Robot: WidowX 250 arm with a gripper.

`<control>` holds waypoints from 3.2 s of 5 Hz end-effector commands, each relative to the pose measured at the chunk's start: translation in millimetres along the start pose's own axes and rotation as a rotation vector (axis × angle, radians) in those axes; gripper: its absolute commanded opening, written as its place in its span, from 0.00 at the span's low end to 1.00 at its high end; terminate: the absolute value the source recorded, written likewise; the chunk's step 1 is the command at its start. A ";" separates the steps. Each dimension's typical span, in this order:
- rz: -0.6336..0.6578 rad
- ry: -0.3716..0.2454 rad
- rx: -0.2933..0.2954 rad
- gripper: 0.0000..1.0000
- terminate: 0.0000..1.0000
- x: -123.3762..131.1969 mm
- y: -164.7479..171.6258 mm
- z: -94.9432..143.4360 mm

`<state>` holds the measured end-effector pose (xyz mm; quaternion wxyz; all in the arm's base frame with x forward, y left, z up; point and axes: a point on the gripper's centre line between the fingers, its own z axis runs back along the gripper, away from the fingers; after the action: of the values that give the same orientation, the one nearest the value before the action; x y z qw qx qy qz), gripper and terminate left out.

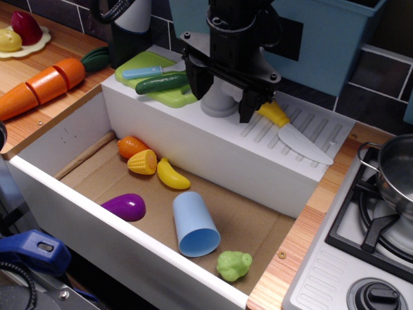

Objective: Turn lever vertical to front

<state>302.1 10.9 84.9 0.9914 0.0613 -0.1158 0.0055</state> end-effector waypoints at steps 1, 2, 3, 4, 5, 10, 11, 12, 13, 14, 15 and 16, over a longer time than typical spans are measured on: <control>0.000 0.000 0.000 1.00 0.00 0.0 0.0 0.0; -0.040 -0.095 0.030 1.00 0.00 7.6 7.4 -1.5; -0.061 -0.189 0.082 1.00 0.00 23.9 14.2 -2.6; -0.032 -0.251 0.114 1.00 0.00 35.9 13.2 3.1; -0.026 -0.293 0.114 1.00 0.00 46.1 12.1 8.5; -0.037 -0.340 0.031 0.00 0.00 78.4 -0.4 7.0; -0.026 -0.337 0.015 0.00 0.00 82.1 -2.0 6.7; -0.007 -0.317 -0.014 0.00 0.00 81.6 -2.7 4.7; 0.035 -0.304 -0.026 0.00 0.00 68.7 -5.5 0.9; 0.099 -0.293 -0.029 0.00 0.00 46.4 -12.4 -3.5; 0.149 -0.297 -0.034 0.00 0.00 28.3 -17.8 -11.8; 0.185 -0.315 -0.042 0.00 0.00 12.8 -23.1 -25.3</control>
<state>324.1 -0.1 58.9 0.9505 0.0281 -0.2947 0.0945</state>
